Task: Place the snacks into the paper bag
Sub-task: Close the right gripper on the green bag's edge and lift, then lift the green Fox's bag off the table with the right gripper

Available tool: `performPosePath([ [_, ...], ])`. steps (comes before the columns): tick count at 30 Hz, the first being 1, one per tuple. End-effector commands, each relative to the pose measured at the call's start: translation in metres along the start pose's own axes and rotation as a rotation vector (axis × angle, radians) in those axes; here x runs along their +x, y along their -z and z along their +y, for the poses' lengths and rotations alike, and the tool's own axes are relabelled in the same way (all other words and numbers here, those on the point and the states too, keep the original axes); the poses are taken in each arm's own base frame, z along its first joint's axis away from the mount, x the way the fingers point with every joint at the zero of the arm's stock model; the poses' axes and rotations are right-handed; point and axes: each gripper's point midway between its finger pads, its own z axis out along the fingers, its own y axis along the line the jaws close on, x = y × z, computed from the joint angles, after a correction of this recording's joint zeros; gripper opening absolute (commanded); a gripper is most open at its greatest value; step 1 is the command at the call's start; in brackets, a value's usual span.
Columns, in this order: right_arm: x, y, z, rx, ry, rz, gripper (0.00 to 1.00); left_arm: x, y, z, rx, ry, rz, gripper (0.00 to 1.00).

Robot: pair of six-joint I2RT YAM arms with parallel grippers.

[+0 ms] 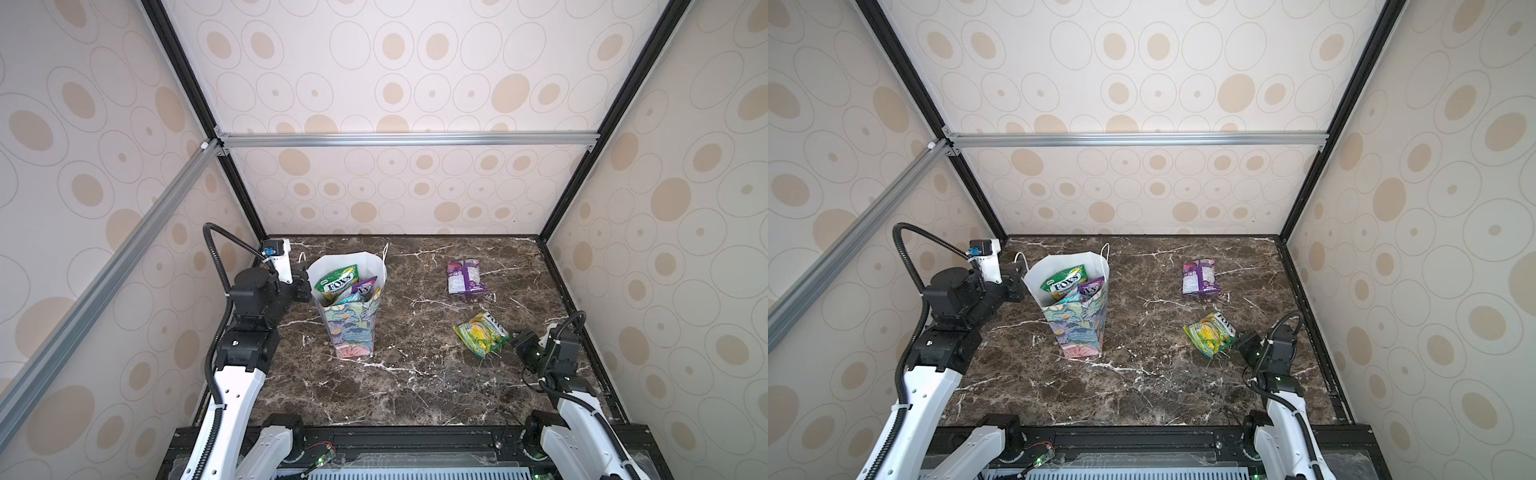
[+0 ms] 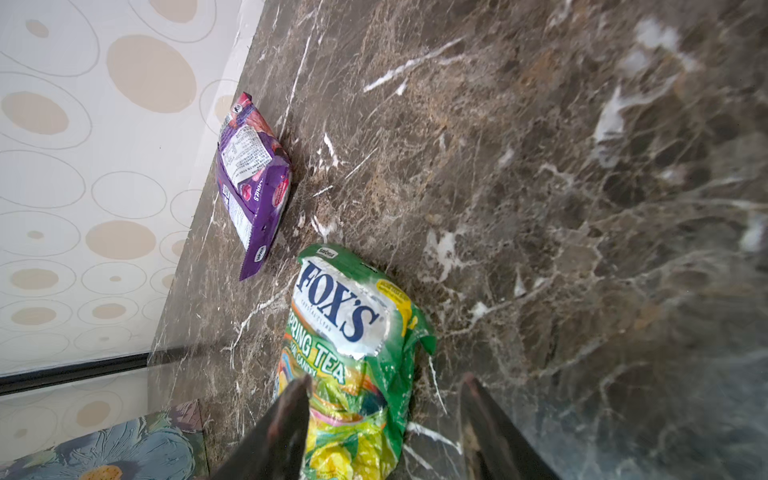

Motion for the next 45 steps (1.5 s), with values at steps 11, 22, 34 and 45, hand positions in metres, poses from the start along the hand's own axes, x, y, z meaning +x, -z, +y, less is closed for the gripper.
performPosePath([
  [11, 0.007, -0.028, -0.003, -0.034, -0.108, 0.053, 0.65, -0.018, 0.009, -0.002, 0.007, -0.008, -0.064, 0.06],
  [22, 0.004, -0.038, -0.005, -0.044, -0.131, 0.04, 0.65, -0.018, 0.008, -0.003, 0.008, -0.008, -0.061, 0.06],
  [34, 0.008, -0.062, -0.007, -0.069, -0.177, 0.076, 0.57, -0.018, 0.008, -0.002, 0.004, -0.011, -0.062, 0.06],
  [45, 0.008, -0.071, -0.008, -0.056, -0.147, 0.078, 0.14, -0.016, 0.007, -0.001, -0.001, -0.01, -0.056, 0.06],
])
